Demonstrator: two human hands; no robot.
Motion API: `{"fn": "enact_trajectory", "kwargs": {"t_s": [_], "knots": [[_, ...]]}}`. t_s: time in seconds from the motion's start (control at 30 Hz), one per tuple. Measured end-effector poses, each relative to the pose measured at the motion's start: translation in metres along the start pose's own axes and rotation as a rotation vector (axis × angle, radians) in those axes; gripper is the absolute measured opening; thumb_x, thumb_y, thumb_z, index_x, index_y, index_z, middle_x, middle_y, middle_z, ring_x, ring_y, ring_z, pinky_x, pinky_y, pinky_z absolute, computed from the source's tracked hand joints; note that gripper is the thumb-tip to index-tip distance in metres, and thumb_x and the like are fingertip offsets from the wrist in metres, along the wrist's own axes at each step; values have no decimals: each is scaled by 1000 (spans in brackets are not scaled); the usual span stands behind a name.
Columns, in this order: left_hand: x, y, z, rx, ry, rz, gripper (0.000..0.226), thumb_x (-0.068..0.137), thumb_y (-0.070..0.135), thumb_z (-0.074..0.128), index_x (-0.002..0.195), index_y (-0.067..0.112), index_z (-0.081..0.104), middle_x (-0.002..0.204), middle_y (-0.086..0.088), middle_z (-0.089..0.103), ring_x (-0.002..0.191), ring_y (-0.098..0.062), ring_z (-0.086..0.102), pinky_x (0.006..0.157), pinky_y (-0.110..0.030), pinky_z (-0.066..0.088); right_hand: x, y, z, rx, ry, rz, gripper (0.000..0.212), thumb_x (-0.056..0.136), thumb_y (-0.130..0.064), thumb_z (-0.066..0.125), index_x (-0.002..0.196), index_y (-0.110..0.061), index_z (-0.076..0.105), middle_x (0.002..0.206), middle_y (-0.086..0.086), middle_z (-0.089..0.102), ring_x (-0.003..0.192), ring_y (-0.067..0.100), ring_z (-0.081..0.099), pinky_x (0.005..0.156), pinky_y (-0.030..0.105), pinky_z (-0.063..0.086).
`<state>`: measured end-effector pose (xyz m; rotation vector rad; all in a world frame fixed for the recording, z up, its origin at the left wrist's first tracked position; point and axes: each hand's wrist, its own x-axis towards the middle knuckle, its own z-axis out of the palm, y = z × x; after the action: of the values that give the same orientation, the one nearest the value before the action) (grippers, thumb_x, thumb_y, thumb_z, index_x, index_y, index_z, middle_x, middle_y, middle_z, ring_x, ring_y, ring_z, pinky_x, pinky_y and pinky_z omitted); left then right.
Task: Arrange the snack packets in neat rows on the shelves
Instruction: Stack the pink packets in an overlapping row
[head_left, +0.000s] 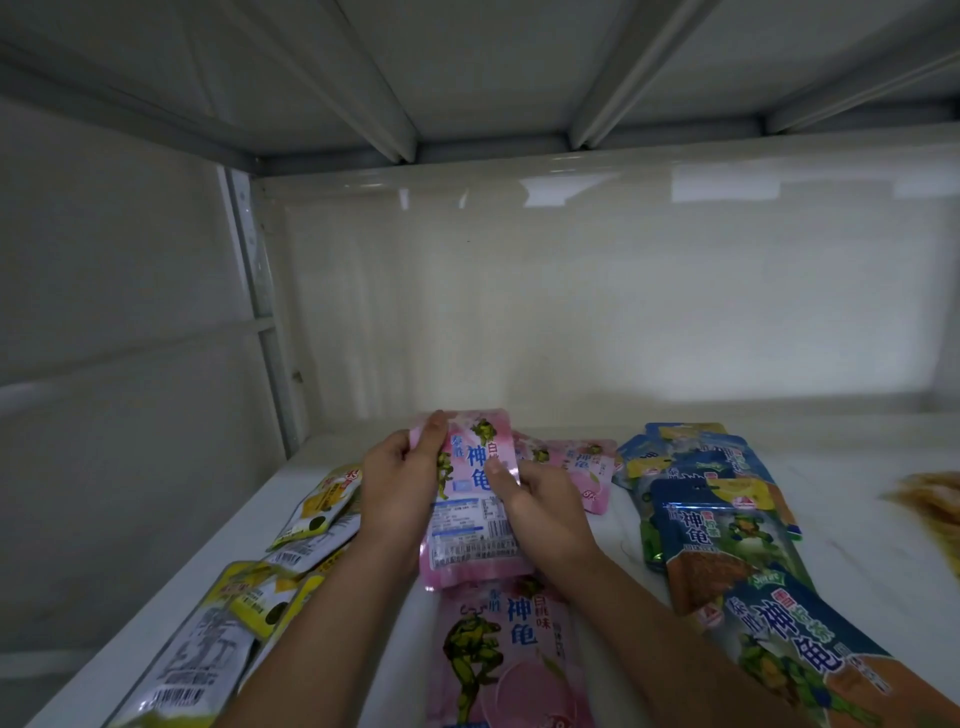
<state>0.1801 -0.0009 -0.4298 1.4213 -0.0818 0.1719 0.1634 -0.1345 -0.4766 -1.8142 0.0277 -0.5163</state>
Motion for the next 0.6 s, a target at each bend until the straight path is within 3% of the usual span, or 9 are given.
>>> {"fn": "enact_trajectory", "kwargs": {"t_s": [0.07,0.13,0.2,0.27,0.33,0.4,0.47,0.53,0.6], "knots": [[-1,1,2,-18,-50,-63,38,97,32,74,107,-5,69,89,-19,79,86,-39,78,79,-51,65,0,-1,-2,37,81,-36,47,105,-42,57,69,-12,58,71,19,64,62,13,59,62,30,46],[-3,0,4,8,-137,-123,33,98,26,72,109,-5,70,91,-19,79,88,-39,78,80,-48,65,-1,-2,-4,82,152,-47,47,107,-38,54,77,-2,58,68,17,60,61,9,56,55,22,41],[-6,-3,6,53,-215,-145,26,101,25,68,107,1,74,92,-17,80,88,-35,79,88,-50,63,0,-2,-4,116,188,-38,51,107,-41,53,85,5,60,77,24,64,67,19,60,59,28,45],[-8,-5,7,72,-236,-115,24,104,26,64,104,5,76,92,-14,81,87,-31,80,87,-48,64,1,-3,-3,146,177,-25,57,106,-48,52,92,6,63,89,28,69,76,35,69,69,39,55],[-5,-6,7,87,-208,-46,24,105,26,62,97,9,77,87,-10,81,78,-22,80,71,-36,65,1,-4,-3,171,126,6,53,105,-50,54,89,-1,69,86,18,74,78,29,73,73,40,57],[-5,-6,5,75,-161,6,24,105,25,62,92,12,76,77,-3,80,66,-14,77,54,-23,58,0,-6,-4,113,73,18,47,103,-46,59,76,-10,69,73,5,74,67,14,66,66,33,52],[-3,-6,4,51,-130,19,24,105,27,62,95,12,77,78,-3,80,66,-15,77,51,-21,56,-3,-7,-4,57,46,18,53,101,-48,61,63,-11,63,61,3,68,58,10,57,60,32,45],[-2,-6,5,69,-119,10,27,105,31,62,97,10,77,78,-4,80,65,-16,77,50,-21,55,-2,-5,-3,45,46,2,59,103,-49,58,64,-4,61,62,10,66,57,13,54,60,30,41],[-2,-7,6,115,-128,-36,33,104,37,63,96,7,77,73,-7,79,54,-20,72,44,-24,50,-2,-2,-1,19,72,-23,66,105,-54,50,79,7,60,74,23,66,62,21,57,63,34,43]]}}
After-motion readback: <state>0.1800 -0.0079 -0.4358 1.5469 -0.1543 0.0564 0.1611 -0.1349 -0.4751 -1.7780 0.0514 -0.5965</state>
